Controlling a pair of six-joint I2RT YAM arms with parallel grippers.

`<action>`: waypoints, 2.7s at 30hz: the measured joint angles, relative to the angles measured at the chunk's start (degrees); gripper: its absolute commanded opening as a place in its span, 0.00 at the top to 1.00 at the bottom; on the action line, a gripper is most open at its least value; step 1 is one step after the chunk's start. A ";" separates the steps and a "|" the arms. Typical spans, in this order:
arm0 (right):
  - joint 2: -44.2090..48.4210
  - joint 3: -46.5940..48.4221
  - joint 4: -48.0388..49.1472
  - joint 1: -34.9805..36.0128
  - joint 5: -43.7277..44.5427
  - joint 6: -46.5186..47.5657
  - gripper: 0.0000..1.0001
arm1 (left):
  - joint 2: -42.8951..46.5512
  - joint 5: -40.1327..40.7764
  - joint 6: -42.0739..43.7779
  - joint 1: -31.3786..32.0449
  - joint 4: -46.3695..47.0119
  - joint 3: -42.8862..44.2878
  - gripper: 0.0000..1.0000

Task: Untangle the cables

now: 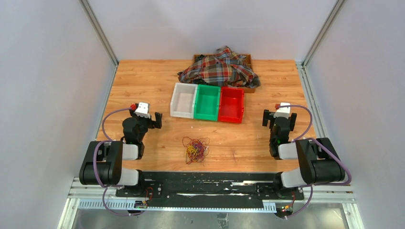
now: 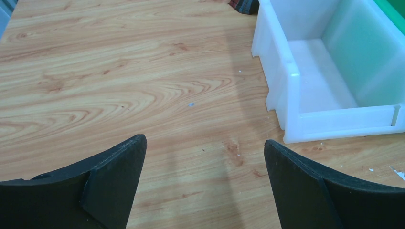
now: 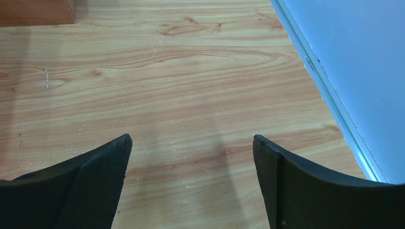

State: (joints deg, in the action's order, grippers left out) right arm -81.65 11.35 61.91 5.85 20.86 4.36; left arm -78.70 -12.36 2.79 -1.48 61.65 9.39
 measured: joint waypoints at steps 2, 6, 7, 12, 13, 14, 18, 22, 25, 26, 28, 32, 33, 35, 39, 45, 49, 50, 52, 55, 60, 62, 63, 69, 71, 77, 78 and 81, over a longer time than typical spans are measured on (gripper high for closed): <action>0.63 0.00 -0.57 0.00 0.04 0.09 0.04 | 0.02 0.00 0.00 0.00 0.02 0.00 0.02; 9.51 2.82 -13.27 0.96 4.83 -1.16 0.04 | 1.14 0.31 -0.04 0.00 -1.44 0.15 0.02; 12.31 5.46 -18.99 1.09 6.25 -2.36 0.04 | 2.43 0.57 -0.07 0.00 -3.58 0.61 0.02; 19.82 19.08 -39.52 1.14 7.98 -8.59 0.04 | 11.54 0.66 1.40 0.00 -22.01 10.80 0.02; 20.76 20.41 -41.94 0.94 7.39 -9.92 0.04 | 12.79 0.44 2.08 0.00 -26.03 13.73 0.02; 21.79 21.42 -44.54 0.44 5.79 -11.82 0.04 | 13.88 0.04 2.93 0.00 -30.56 16.87 0.02; 22.93 23.28 -52.74 -2.43 -4.17 -21.42 0.04 | 15.32 -3.26 6.19 0.00 -47.32 27.21 0.02; 22.16 24.06 -55.49 -3.15 -19.45 -26.69 0.07 | 12.98 -8.59 8.94 0.00 -65.42 37.77 0.02; 20.50 26.56 -59.54 3.67 -23.91 -26.95 0.18 | 10.32 -12.28 10.03 0.00 -76.63 43.28 0.02; 19.96 27.43 -60.33 6.99 -24.98 -26.84 0.20 | 9.77 -13.25 10.29 0.00 -79.17 44.11 0.02; 19.02 28.55 -61.07 13.99 -26.91 -27.06 0.23 | 8.94 -15.19 10.73 0.00 -84.89 45.20 0.02; 17.11 28.63 -62.27 24.13 -29.53 -28.63 0.28 | 8.90 -17.92 11.67 0.00 -92.85 45.27 0.02; 16.17 28.61 -62.29 26.53 -30.03 -29.44 0.29 | 8.90 -18.32 11.80 0.00 -94.03 45.27 0.02; 13.55 28.61 -62.07 30.91 -30.34 -31.23 0.31 | 8.94 -19.21 12.13 0.00 -96.19 45.27 0.02; 6.88 28.57 -60.26 35.36 -32.57 -34.53 0.35 | 9.03 -20.48 12.57 0.00 -98.47 45.27 0.02; -3.56 28.55 -56.50 37.70 -35.74 -38.45 0.46 | 9.20 -21.73 13.51 0.00 -100.89 45.31 0.02; -5.90 28.57 -54.05 38.05 -37.77 -39.76 0.60 | 9.94 -22.08 14.05 0.00 -101.81 45.31 0.02; -6.36 28.59 -53.29 38.05 -38.38 -40.02 0.65 | 10.23 -22.14 14.27 0.00 -102.03 45.35 0.02; -7.41 28.81 -52.22 38.07 -39.36 -40.57 0.75 | 10.62 -22.21 14.64 0.00 -102.44 45.48 0.02; -9.49 29.38 -50.64 38.18 -40.61 -41.33 0.90 | 10.82 -22.27 14.99 0.00 -103.08 46.03 0.02; -10.49 29.64 -49.22 38.29 -41.66 -41.97 0.99 | 12.02 -23.06 15.52 0.00 -104.13 46.31 0.02; -10.14 29.79 -48.89 38.29 -41.92 -41.90 1.00 | 12.81 -23.69 15.67 0.00 -104.32 46.31 0.02; -9.73 29.88 -48.92 38.29 -42.03 -41.83 0.99 | 13.09 -24.02 15.78 0.00 -104.41 46.34 0.02; -3.48 32.13 -50.99 39.56 -42.16 -39.39 1.00 | 13.57 -26.10 17.81 0.24 -106.40 47.82 0.02; -1.44 34.03 -52.11 40.50 -42.07 -37.79 1.00 | 13.57 -26.32 18.56 0.90 -107.21 48.94 0.02; 1.68 39.69 -55.06 42.66 -42.51 -33.64 0.99 | 13.73 -27.17 19.76 5.55 -109.07 51.71 0.02; 1.75 40.52 -55.47 42.80 -42.80 -33.18 0.99 | 13.86 -27.23 19.71 6.47 -109.24 52.02 0.02; 1.77 43.54 -56.92 42.93 -44.44 -31.82 0.99 | 14.91 -27.26 19.30 9.16 -109.85 52.81 0.02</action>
State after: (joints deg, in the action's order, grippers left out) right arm -79.88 54.89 4.99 48.77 -23.57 -27.46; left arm -63.79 -39.62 22.09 7.68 -48.21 62.19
